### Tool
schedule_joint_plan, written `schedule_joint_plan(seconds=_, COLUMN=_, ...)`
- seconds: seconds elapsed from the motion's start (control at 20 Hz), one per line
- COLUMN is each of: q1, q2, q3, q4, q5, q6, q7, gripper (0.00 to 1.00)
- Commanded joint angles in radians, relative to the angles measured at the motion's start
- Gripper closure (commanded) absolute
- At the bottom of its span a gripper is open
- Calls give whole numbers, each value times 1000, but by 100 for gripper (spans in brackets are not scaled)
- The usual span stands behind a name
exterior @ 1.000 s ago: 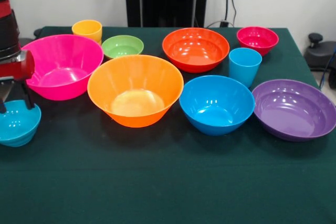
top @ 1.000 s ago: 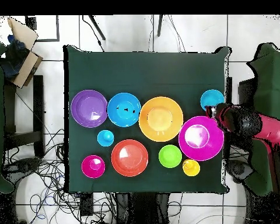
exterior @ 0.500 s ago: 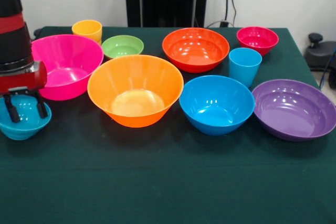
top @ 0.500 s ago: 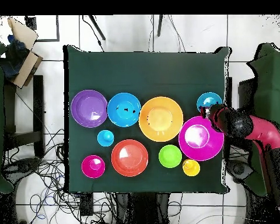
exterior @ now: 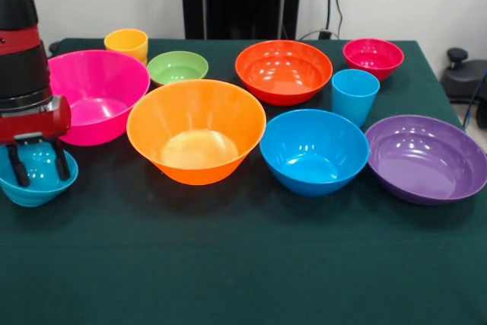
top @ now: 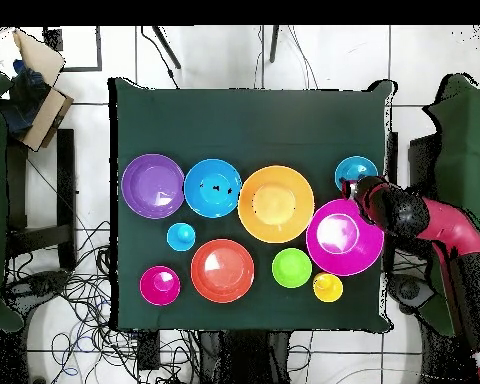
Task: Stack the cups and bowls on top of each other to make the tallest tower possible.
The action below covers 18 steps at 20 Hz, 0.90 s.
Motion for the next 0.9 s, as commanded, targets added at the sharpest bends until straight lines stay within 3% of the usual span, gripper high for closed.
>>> schedule_joint_plan(seconds=0.05, q1=11, q2=46, q3=4, q4=13, q5=-93, q6=-9, q7=-307, gripper=0)
schedule_joint_plan(seconds=0.3, q1=11, q2=9, q3=9, q4=35, q5=-72, q6=20, q7=-298, gripper=0)
schedule_joint_plan(seconds=0.55, q1=9, q2=-113, q3=15, q4=102, q5=-27, q6=86, q7=-270, gripper=0)
schedule_joint_plan(seconds=0.9, q1=15, q2=-184, q3=20, q4=134, q5=6, q6=131, q7=-257, gripper=0)
